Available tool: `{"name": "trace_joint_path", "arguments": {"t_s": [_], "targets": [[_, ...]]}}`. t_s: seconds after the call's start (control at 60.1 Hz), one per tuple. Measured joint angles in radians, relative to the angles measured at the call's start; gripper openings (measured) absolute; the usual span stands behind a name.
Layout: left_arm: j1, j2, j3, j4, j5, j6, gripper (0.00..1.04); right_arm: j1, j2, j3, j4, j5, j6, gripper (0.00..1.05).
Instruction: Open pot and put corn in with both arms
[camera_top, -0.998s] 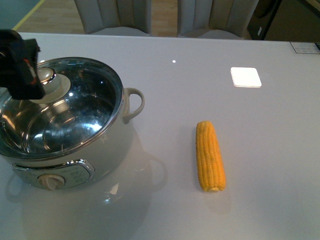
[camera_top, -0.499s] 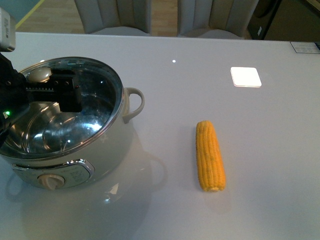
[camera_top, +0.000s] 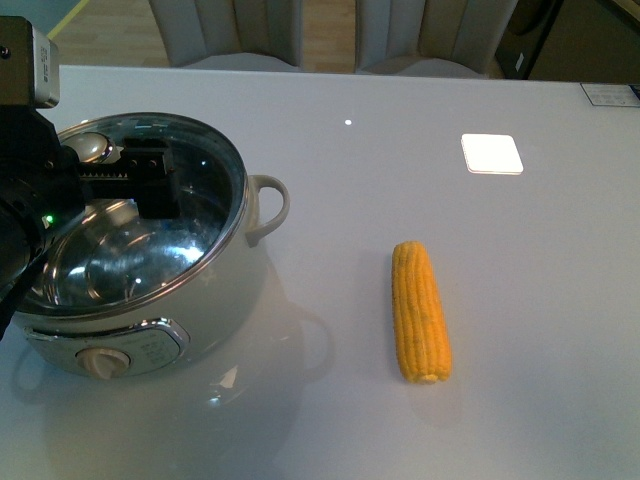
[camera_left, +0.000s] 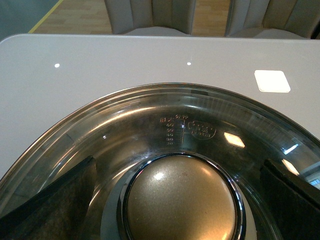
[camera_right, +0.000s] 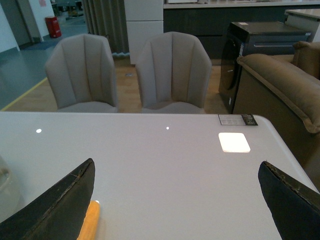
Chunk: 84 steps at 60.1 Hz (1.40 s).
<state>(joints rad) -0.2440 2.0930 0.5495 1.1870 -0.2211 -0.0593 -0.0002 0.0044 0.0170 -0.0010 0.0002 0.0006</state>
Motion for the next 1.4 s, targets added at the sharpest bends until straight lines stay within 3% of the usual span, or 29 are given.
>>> {"name": "trace_joint_path", "arguments": {"t_s": [0.166, 0.316, 0.732, 1.064, 1.397], "targets": [[-0.008, 0.0, 0.004, -0.003, -0.013, -0.006, 0.63, 0.0, 0.0, 0.0, 0.0, 0.0, 0.0, 0.96], [-0.006, -0.001, 0.005, -0.003, -0.023, -0.03, 0.45, 0.0, 0.0, 0.0, 0.0, 0.0, 0.0, 0.96], [-0.005, -0.032, 0.005, -0.038, -0.029, -0.029, 0.44, 0.0, 0.0, 0.0, 0.0, 0.0, 0.0, 0.96], [0.003, -0.216, 0.004, -0.197, -0.025, -0.02, 0.44, 0.0, 0.0, 0.0, 0.0, 0.0, 0.0, 0.96], [0.101, -0.38, 0.005, -0.29, 0.016, -0.019, 0.44, 0.0, 0.0, 0.0, 0.0, 0.0, 0.0, 0.96]]}}
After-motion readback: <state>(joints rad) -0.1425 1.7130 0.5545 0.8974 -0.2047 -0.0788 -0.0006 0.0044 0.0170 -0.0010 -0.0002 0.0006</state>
